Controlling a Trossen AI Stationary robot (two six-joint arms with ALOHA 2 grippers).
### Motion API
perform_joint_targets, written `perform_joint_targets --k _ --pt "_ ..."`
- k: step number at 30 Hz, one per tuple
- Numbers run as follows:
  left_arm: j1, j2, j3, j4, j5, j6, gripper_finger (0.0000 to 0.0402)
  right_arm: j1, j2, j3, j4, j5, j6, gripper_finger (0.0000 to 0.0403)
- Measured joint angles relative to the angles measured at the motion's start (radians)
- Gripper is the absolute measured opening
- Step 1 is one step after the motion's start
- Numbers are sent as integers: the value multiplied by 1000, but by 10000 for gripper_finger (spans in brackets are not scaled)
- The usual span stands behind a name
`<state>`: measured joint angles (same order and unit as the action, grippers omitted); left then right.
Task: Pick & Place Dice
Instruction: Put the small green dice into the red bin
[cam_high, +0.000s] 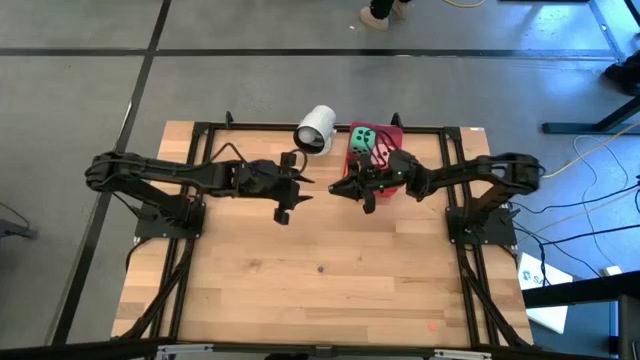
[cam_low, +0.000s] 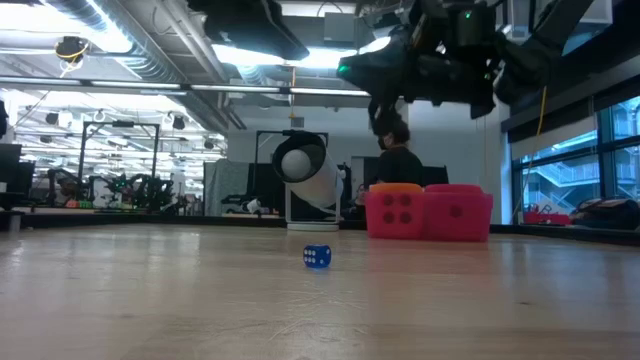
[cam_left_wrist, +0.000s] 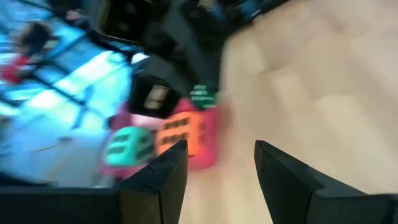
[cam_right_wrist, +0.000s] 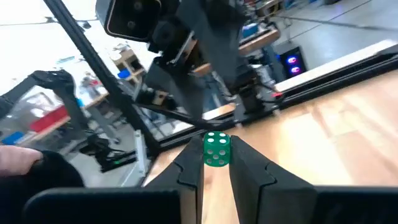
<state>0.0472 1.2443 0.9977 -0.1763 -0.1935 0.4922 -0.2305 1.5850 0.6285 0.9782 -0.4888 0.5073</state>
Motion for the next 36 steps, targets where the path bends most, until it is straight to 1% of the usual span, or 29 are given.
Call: perform_joint_targets --k 3,7,12,16,18,21,25,30,33,36 --pt "45 -29 -25 -1 142 -41 180 -14 -90 0 -151 43 -70 51" --pt "111 -39 -64 11 269 -87 178 -28 -237 0 -396 170 -185 51" --pt "199 -39 -167 172 422 -128 176 -48 -399 0 -671 338 -294 51" --pt "275 -39 -253 331 527 -188 175 -76 -490 0 -854 461 -345 51" --pt "310 -39 -282 374 562 -225 174 -97 -523 0 -942 529 -372 51" --pt "347 -39 -313 425 605 -268 173 -137 -544 0 -1044 591 -395 51" --pt "376 -39 -336 459 685 -300 173 -206 -546 15 -1136 601 -423 51" --pt "396 -39 -336 488 771 -308 175 -278 -517 152 -1331 602 -481 51" --pt "415 -39 -336 512 825 -318 174 -313 -486 240 -1419 605 -533 51" --pt "438 -39 -336 510 855 -330 171 -358 -441 318 -1493 605 -574 51"
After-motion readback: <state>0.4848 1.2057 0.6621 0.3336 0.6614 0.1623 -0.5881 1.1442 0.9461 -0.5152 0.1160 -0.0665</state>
